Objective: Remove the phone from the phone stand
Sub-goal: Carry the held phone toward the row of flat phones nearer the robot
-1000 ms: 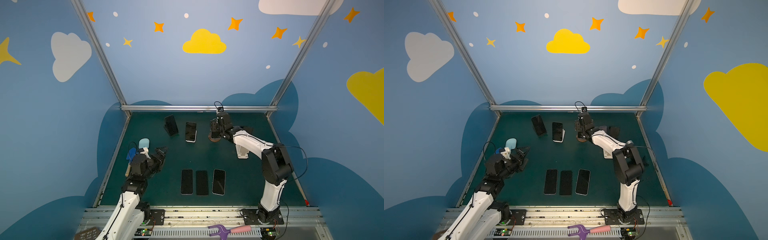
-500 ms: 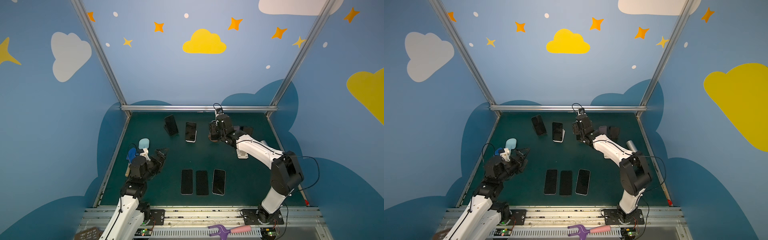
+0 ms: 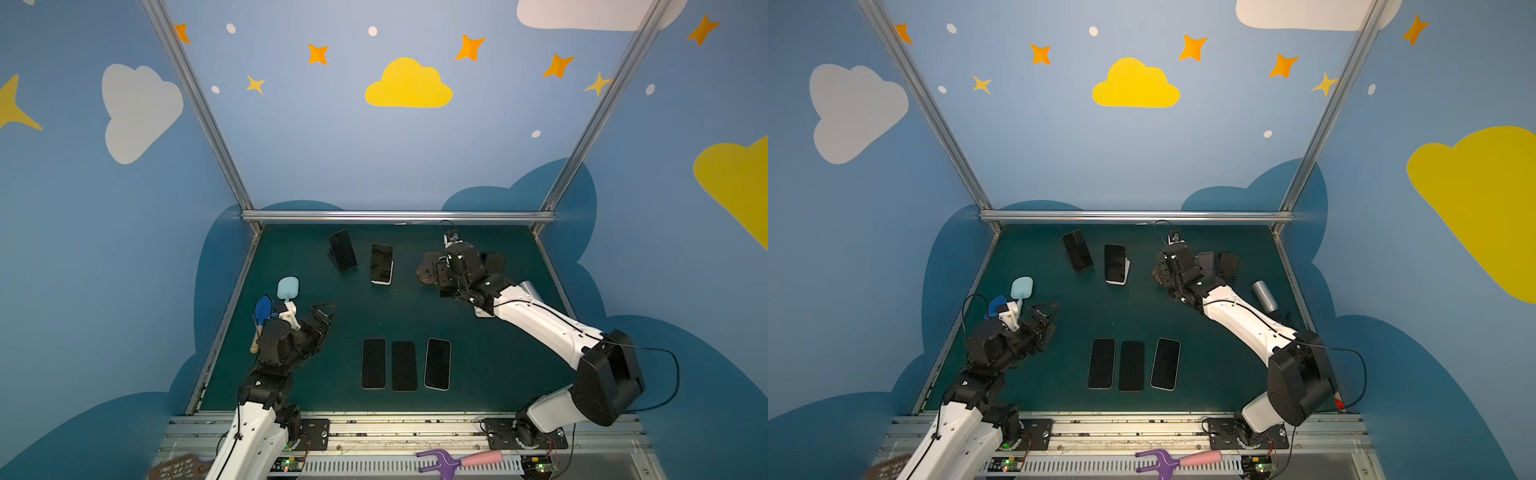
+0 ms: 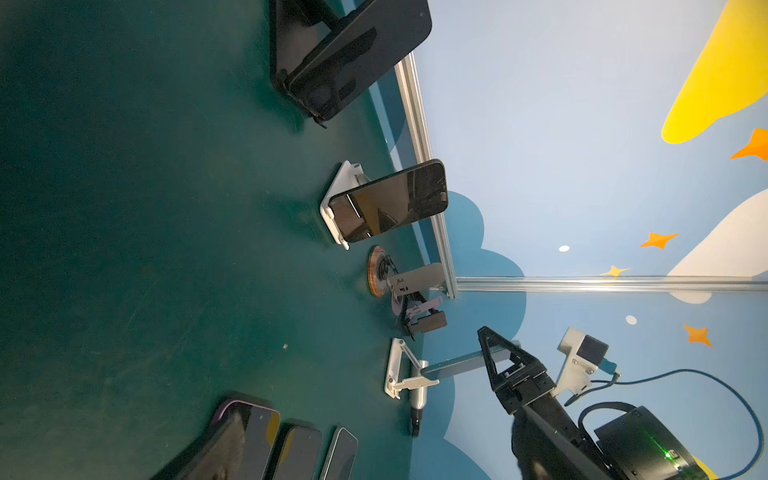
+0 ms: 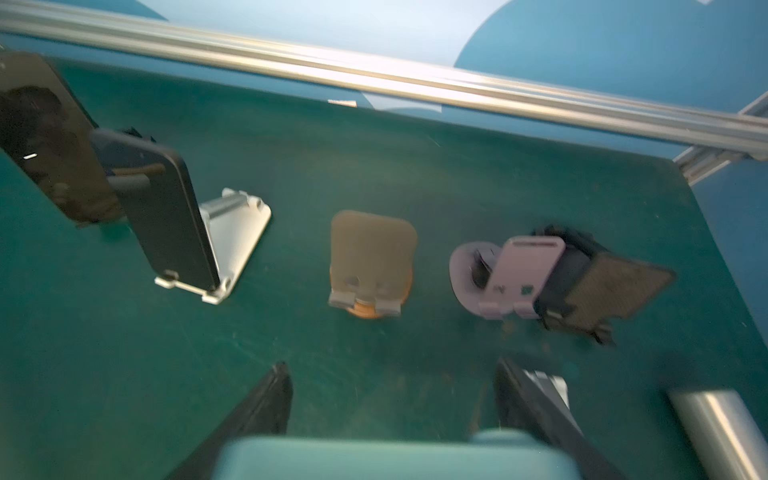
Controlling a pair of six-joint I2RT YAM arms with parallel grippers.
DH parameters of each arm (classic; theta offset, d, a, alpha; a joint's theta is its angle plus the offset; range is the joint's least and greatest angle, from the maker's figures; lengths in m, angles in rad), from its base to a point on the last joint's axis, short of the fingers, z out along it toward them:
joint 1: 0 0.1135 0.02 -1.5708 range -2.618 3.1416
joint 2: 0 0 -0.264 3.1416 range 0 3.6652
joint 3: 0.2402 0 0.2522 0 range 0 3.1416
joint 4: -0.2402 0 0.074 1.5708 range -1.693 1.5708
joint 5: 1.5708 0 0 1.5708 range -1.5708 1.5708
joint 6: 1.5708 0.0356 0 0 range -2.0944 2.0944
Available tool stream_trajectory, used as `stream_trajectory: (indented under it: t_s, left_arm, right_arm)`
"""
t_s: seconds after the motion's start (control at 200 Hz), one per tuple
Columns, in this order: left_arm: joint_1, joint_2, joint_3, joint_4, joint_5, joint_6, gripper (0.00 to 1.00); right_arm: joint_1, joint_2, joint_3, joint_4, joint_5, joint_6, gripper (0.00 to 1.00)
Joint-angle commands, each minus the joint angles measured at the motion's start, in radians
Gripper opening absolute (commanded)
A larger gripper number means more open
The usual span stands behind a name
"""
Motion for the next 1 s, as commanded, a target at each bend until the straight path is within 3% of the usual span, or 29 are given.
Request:
stream_trajectory:
  t_s: [0.0, 0.516, 0.991]
  left_arm:
    - [-0.007, -0.017, -0.014, 0.005, 0.011, 0.001, 1.0]
    - [-0.04, -0.008, -0.017, 0.021, 0.01, 0.009, 1.0]
    - [-0.044, 0.0, -0.03, 0.018, 0.007, 0.02, 1.0]
  right_arm:
    - [0.003, -0.095, -0.035, -0.089, 0.028, 0.035, 0.63]
    - [0.009, -0.419, -0.251, -0.379, -0.014, 0.132, 0.62]
    - [0.009, -0.419, -0.412, -0.387, -0.157, 0.314, 0.61]
